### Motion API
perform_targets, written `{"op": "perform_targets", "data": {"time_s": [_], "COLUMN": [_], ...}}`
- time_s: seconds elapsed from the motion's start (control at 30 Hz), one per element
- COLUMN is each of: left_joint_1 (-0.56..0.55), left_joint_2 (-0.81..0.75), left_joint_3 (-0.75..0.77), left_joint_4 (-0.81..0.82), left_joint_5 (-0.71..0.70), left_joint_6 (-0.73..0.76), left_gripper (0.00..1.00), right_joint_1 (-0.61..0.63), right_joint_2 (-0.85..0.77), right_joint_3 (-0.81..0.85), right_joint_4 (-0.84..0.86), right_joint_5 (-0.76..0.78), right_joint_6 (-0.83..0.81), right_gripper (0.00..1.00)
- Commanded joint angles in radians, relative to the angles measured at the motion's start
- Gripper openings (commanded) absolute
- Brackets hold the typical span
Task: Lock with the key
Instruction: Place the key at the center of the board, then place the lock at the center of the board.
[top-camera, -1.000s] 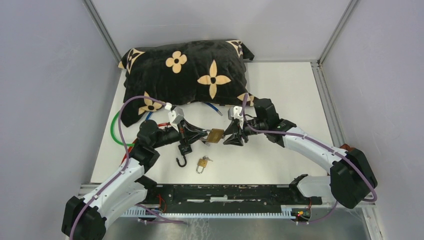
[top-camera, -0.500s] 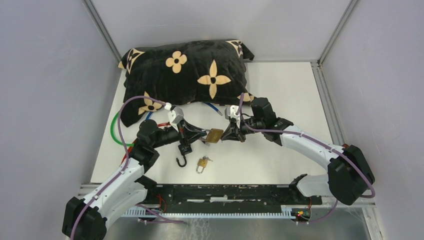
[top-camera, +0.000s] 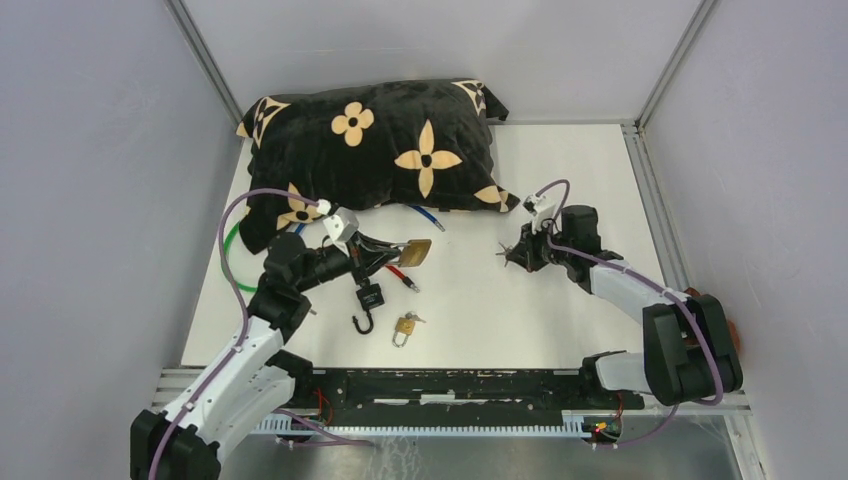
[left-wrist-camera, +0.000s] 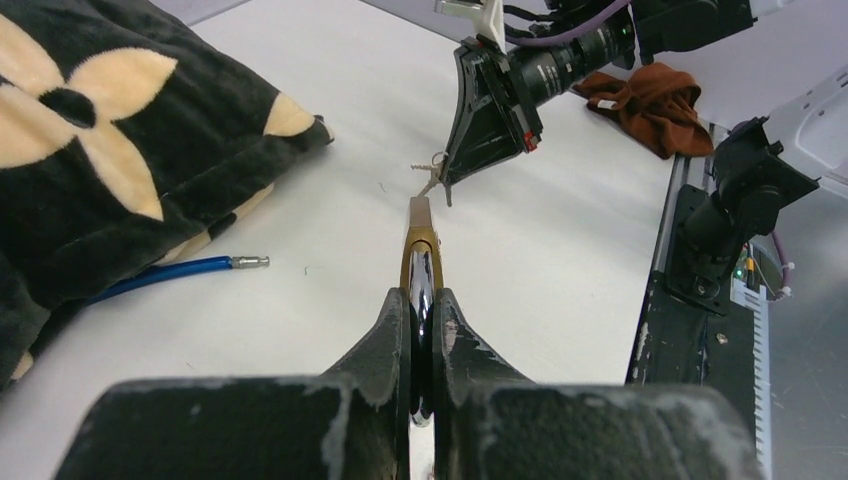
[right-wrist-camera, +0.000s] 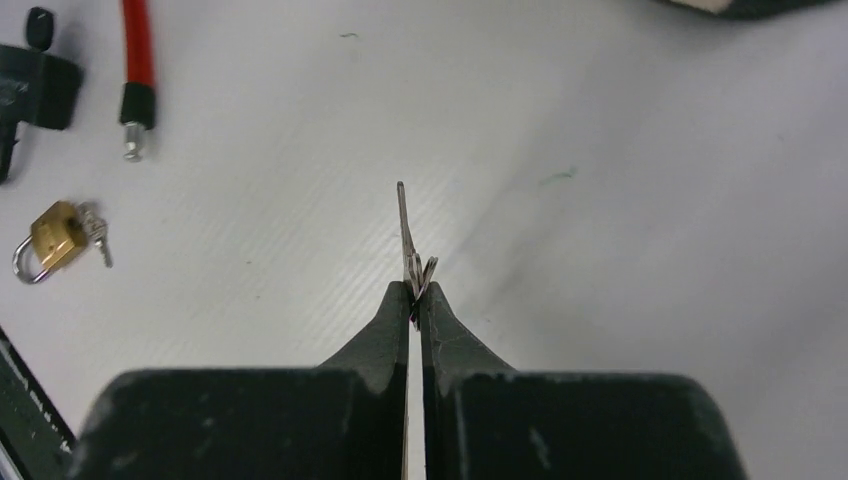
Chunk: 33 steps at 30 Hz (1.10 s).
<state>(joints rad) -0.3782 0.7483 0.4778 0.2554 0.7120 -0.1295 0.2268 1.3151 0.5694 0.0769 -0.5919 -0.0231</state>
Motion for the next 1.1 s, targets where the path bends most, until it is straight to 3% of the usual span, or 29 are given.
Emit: {"op": "perform_targets", "data": {"time_s": [0.0,0.17,0.2,0.23,0.27,0.4,0.57,0.73,0.9,1.0,1.07], "left_joint_1": [-0.034,-0.240,-0.284,-0.329,-0.368,-0.504,-0.597,-0.672,-0.736,-0.763,-0.773], "left_joint_2": [0.063,0.287,0.343,0.394,0.451,0.674,0.863,0.971,0.971,0.920,0.870], "left_joint_3": [0.018,0.131,0.163,0.197,0.228,0.309,0.370,0.408,0.373,0.356,0.362], "left_joint_4": [0.120,0.117,0.135,0.153,0.166,0.260,0.343,0.305,0.249,0.214,0.188], "left_joint_5": [-0.055,-0.279,-0.307,-0.325,-0.343,-0.471,-0.483,-0.441,-0.341,-0.299,-0.303], "left_joint_6": [0.104,0.349,0.377,0.404,0.440,0.630,0.818,0.930,0.880,0.793,0.720], "left_gripper": [0.02,0.02,0.02,0.02,0.02,0.02,0.02,0.04,0.64,0.83,0.88], "right_joint_1": [-0.105,-0.220,-0.255,-0.279,-0.297,-0.328,-0.328,-0.327,-0.281,-0.191,-0.113], "right_joint_2": [0.023,0.042,0.046,0.051,0.052,-0.001,-0.102,-0.164,-0.202,-0.191,-0.158], "right_joint_3": [-0.021,-0.064,-0.072,-0.076,-0.085,-0.100,-0.093,-0.088,-0.074,-0.043,-0.006], "right_joint_4": [0.081,0.111,0.110,0.107,0.106,0.089,0.056,0.047,0.048,0.042,0.037], "right_joint_5": [0.148,0.223,0.241,0.249,0.258,0.373,0.477,0.442,0.355,0.312,0.274], "right_joint_6": [0.179,0.227,0.230,0.233,0.237,0.226,0.200,0.186,0.152,0.089,0.053], "right_gripper": [0.00,0.01,0.13,0.30,0.39,0.55,0.59,0.60,0.69,0.69,0.69]}}
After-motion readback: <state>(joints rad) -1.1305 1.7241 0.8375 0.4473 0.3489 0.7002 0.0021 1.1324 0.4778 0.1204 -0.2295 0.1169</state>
